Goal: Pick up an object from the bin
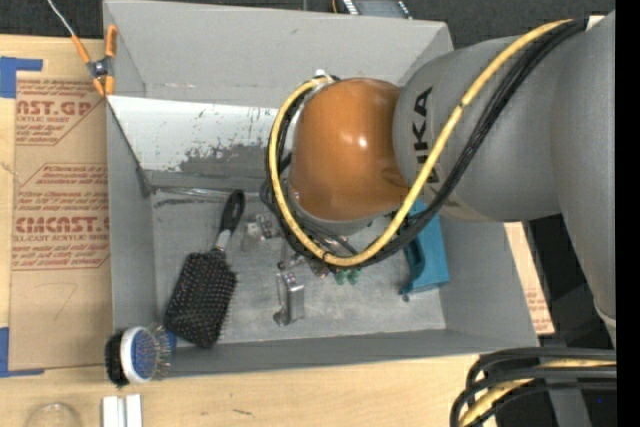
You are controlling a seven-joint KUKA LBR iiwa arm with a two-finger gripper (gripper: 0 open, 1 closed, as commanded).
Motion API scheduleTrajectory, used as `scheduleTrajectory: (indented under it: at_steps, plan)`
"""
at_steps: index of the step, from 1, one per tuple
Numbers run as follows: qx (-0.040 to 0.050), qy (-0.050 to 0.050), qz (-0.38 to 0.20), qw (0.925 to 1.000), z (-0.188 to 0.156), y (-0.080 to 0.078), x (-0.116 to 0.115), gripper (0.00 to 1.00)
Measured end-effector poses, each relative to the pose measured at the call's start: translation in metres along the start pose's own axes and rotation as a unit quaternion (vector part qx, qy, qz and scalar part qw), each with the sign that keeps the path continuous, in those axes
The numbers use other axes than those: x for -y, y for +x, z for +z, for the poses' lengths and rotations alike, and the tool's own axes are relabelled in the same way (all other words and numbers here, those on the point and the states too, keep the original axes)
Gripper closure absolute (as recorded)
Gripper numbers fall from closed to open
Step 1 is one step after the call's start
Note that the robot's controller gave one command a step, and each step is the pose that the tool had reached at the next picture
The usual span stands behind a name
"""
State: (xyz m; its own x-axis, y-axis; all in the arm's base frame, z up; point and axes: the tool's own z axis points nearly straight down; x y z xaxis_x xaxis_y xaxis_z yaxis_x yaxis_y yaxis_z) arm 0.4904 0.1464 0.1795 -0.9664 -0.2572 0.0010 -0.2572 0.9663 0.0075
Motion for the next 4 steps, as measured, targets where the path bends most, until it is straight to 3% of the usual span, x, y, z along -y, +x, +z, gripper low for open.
scheduleTrajectory:
  at_steps: [1,2,4]
  plan:
    - [0.0046,0.0,-0.05,0.9987,0.079,-0.016,-0.061,0.0]
    - [0.0055,0.001,-0.092,0.9958,0.101,-0.034,-0.079,0.0]
    - [0.0053,0.004,-0.168,0.9857,0.103,-0.036,-0.092,0.0]
